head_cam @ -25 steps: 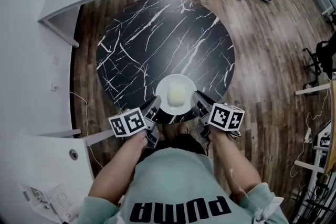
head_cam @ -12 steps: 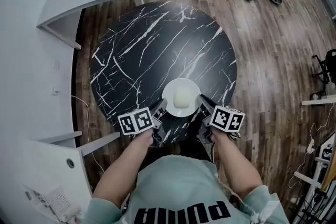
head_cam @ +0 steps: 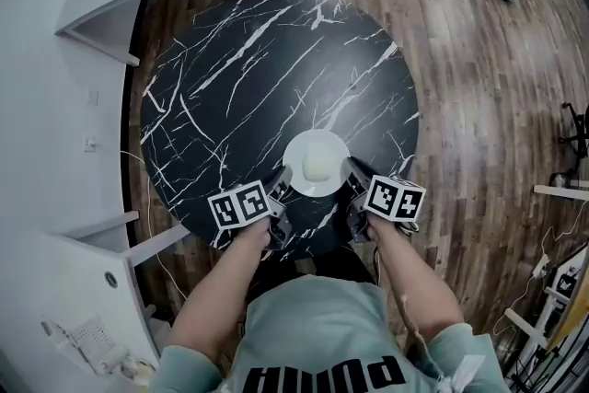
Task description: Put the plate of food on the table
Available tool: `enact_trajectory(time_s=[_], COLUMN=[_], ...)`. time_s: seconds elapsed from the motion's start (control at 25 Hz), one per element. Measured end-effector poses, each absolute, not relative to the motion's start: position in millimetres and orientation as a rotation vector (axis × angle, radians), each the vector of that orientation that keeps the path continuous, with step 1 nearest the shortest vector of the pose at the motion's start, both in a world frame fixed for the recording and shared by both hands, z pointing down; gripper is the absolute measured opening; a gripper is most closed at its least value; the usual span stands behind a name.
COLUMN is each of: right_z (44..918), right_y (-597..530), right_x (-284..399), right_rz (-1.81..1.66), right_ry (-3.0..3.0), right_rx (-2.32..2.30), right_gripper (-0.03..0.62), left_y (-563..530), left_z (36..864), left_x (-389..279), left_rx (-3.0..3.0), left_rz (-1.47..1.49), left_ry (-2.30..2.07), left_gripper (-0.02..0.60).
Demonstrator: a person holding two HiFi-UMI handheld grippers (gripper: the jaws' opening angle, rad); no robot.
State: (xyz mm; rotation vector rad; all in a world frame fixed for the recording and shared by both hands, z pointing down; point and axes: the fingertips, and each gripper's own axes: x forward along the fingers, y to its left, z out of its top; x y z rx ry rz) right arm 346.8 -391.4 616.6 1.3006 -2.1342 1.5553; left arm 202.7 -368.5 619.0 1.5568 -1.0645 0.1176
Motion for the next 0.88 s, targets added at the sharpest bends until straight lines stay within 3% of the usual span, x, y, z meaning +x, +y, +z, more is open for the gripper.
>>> enact_trajectory(time_s=[0.88], right_z=[662], right_y=[-404], right_x=[353], right_rz=[1.556], right_ry=[-2.040], right_rx=[1.279], right_gripper=[0.041], left_y=[-380], left_z=[666], left_x=[213], left_rx=[1.498], left_rz=[0.237], left_ry=[-1.123], left_gripper=[0.041])
